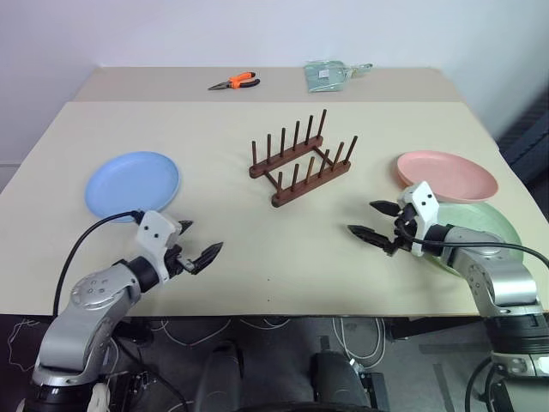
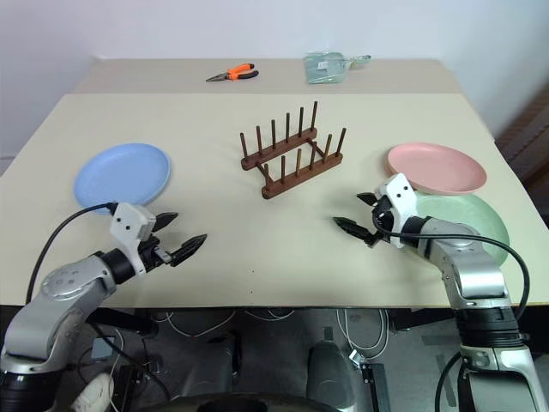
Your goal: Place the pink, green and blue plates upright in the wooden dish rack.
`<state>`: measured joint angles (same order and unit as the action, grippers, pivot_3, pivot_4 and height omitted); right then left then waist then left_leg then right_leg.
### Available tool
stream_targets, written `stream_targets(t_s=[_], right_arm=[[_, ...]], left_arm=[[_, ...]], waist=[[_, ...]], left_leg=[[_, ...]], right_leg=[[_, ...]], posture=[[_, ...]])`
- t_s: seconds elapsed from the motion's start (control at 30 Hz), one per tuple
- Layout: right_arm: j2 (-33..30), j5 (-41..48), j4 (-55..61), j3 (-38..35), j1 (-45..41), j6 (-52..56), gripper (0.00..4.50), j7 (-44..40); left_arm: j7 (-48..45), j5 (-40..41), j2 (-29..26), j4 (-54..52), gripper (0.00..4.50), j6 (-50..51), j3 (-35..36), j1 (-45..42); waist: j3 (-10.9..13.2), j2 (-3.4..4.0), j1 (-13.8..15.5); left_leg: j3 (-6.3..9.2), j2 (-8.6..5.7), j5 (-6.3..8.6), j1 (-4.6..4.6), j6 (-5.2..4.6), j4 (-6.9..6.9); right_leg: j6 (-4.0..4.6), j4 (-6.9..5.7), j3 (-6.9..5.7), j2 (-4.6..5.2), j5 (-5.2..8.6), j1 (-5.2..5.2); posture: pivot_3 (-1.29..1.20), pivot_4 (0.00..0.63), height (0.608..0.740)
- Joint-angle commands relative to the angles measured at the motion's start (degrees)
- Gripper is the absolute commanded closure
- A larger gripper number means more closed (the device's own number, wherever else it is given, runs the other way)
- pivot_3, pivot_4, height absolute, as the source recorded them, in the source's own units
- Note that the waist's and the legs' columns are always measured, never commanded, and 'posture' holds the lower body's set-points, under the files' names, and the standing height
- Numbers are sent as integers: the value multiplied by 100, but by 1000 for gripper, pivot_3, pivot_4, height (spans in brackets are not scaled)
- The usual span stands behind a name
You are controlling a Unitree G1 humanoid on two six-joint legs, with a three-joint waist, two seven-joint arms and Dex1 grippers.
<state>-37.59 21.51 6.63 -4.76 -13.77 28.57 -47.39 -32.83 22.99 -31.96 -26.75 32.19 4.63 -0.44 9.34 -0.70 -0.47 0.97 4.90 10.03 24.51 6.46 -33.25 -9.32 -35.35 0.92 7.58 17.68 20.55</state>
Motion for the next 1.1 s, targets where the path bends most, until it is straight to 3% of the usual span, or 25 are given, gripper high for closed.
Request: stream_targets(t_s=[0.03,0.17,0.27,0.6,0.87,0.97,1.1], right_arm=[[131,-15,777,111,237,85,32,281],[384,-148,1277,300,548,143,32,704],[701,-367,1583,629,835,85,32,1088],[1234,-594,1829,987,878,118,32,1689],[1287,-726,1754,1156,796,2,32,1676],[1231,-814,1813,1136,868,-30,0,1694],[1121,-802,1920,951,983,20,0,1689]], left_arm=[[-28,-223,193,187,0,-9,-652,-497],[-5,-573,495,713,0,-97,-1301,-1121],[378,-1217,1046,1871,0,-458,-1768,-1920],[240,-1734,1506,3521,0,-1183,-1872,-2941],[-48,-1849,2387,5558,0,-1981,-1856,-3967],[-104,-1970,2567,5983,853,-2293,-1901,-4098],[-196,-2051,2627,6075,2704,-2521,-1907,-4082]], waist=[[0,0,12],[0,0,31],[2,-4,115],[2,-4,119],[7,-12,135],[7,-12,122],[7,-12,126]], left_leg=[[0,0,0,0,0,-2],[1,-1,-1,1,-2,1],[3,-1,-2,0,-3,-2],[5,-1,-4,4,-4,3],[6,-4,-6,9,-5,-3],[6,-4,-7,10,-3,7],[6,-4,-21,10,21,16]], right_leg=[[1,2,0,0,0,-1],[-8,2,0,0,-4,-3],[-15,0,-1,-2,-8,-2],[-20,1,-1,-4,-10,-1],[-22,4,-3,-3,-11,-3],[-28,2,-4,-4,-11,2],[-33,2,-4,-4,-13,7]], posture=[[0,150,740],[0,150,740],[0,150,740],[0,150,740],[0,150,740],[0,150,740],[0,150,740]])
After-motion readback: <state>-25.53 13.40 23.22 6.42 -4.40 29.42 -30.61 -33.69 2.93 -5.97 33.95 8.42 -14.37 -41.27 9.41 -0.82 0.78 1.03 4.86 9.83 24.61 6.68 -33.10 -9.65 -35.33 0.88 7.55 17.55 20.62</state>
